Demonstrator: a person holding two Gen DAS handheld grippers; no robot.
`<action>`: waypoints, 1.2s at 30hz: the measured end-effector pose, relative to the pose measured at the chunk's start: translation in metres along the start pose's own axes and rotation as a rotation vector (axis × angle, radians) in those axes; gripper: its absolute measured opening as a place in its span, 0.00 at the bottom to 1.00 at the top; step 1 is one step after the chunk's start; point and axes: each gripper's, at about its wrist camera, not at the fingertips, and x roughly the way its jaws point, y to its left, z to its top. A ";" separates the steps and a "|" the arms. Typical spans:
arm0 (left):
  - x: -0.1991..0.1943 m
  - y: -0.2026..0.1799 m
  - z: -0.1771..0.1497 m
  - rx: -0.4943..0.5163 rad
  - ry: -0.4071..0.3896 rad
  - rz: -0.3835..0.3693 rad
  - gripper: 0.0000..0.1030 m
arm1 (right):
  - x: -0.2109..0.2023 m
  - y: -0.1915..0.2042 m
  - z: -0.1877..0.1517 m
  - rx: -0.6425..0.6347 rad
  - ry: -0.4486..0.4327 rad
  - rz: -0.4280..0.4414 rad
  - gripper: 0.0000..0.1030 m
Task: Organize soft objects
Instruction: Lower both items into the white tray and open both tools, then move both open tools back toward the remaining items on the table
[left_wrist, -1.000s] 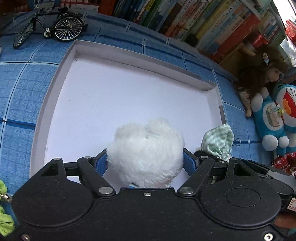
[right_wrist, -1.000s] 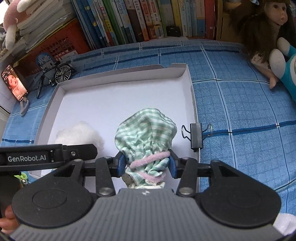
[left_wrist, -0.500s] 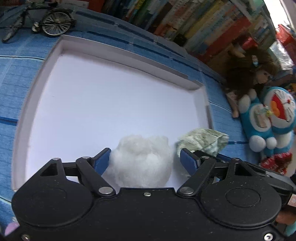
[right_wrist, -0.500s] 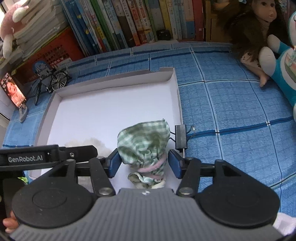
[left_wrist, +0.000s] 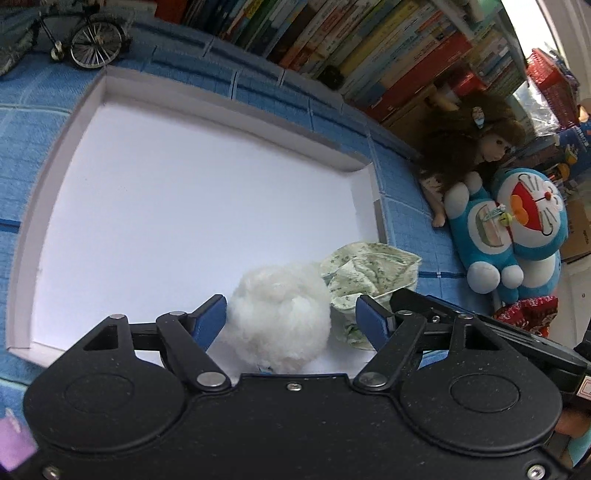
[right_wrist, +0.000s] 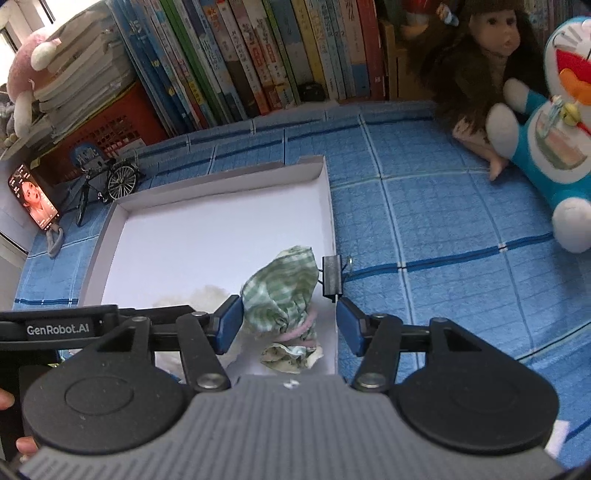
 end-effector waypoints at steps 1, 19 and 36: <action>-0.005 -0.001 -0.002 0.005 -0.005 0.001 0.73 | -0.004 0.000 0.000 -0.001 -0.007 0.001 0.68; -0.106 -0.025 -0.105 0.301 -0.244 0.027 0.81 | -0.097 0.020 -0.064 -0.163 -0.253 0.059 0.84; -0.143 0.033 -0.205 0.300 -0.483 0.011 0.87 | -0.114 -0.008 -0.157 -0.182 -0.461 0.081 0.96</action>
